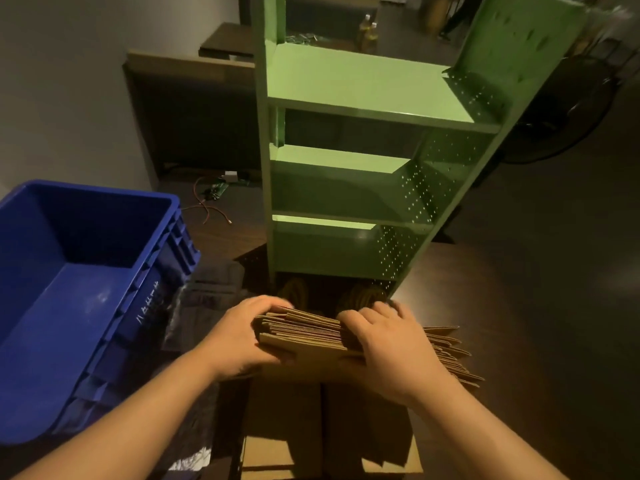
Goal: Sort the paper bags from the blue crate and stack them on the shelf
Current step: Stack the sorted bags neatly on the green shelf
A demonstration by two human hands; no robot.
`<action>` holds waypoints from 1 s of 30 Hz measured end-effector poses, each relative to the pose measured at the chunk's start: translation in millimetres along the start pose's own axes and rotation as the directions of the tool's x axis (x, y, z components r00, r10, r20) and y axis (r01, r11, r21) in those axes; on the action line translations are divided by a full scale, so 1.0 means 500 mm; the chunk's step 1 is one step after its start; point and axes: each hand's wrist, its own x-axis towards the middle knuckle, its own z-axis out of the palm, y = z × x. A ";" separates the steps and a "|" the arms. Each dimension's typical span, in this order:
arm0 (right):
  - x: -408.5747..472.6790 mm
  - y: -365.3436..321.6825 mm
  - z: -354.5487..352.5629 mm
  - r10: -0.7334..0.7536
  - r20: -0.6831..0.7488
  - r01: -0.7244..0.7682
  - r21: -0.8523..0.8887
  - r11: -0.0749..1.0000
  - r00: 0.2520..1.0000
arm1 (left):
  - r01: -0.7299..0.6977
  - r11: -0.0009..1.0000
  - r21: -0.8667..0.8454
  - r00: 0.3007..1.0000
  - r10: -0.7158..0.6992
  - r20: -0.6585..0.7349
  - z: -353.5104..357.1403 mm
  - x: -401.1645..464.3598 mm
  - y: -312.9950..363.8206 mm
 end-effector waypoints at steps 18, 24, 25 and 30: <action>-0.145 0.177 0.118 0.317 0.153 -0.225 0.952 0.208 0.936 | -0.014 0.991 0.130 0.996 0.002 0.093 0.017 0.011 0.009; -0.134 0.169 0.121 0.401 0.143 -0.266 0.925 0.271 0.905 | 0.003 0.996 0.093 1.000 -0.003 0.002 0.026 0.011 0.011; -0.131 0.167 0.122 0.413 0.139 -0.265 0.928 0.263 0.900 | 0.021 0.998 0.066 1.000 -0.020 -0.003 0.027 0.011 0.009; -0.097 0.171 0.113 0.398 0.125 -0.249 0.928 0.277 0.909 | 0.098 0.995 0.036 0.995 -0.098 0.002 0.023 0.019 0.004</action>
